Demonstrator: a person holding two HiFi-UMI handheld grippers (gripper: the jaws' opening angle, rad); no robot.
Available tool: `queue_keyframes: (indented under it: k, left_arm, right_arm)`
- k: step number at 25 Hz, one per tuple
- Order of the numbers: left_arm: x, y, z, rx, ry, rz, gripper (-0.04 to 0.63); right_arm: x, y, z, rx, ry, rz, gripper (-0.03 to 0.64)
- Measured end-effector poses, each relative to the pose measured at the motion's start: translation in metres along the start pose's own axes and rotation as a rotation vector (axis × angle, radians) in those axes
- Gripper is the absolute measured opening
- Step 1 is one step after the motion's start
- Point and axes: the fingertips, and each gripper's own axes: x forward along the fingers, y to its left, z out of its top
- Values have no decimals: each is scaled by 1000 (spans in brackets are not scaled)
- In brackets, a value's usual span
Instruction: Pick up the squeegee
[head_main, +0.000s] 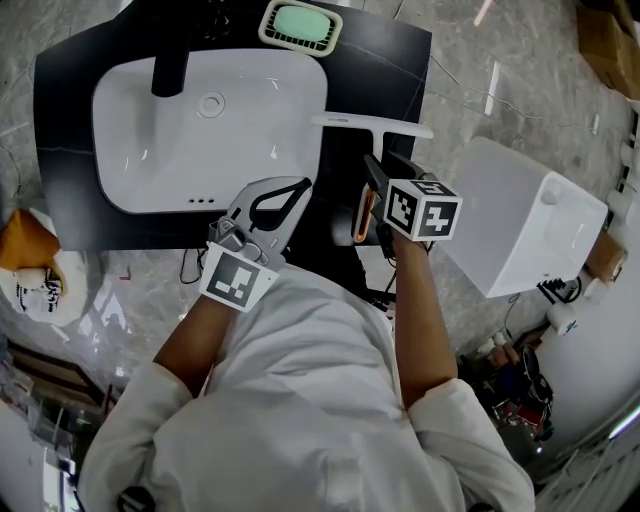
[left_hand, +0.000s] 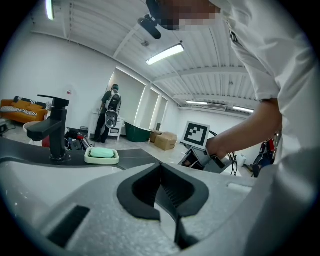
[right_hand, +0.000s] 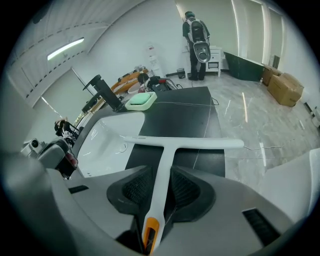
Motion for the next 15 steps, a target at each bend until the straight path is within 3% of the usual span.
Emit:
queue_keyframes:
  k: [15]
  left_arm:
    - [-10, 11, -6, -14, 2, 1, 17]
  right_arm:
    - [3, -4, 0, 70, -2, -23, 91]
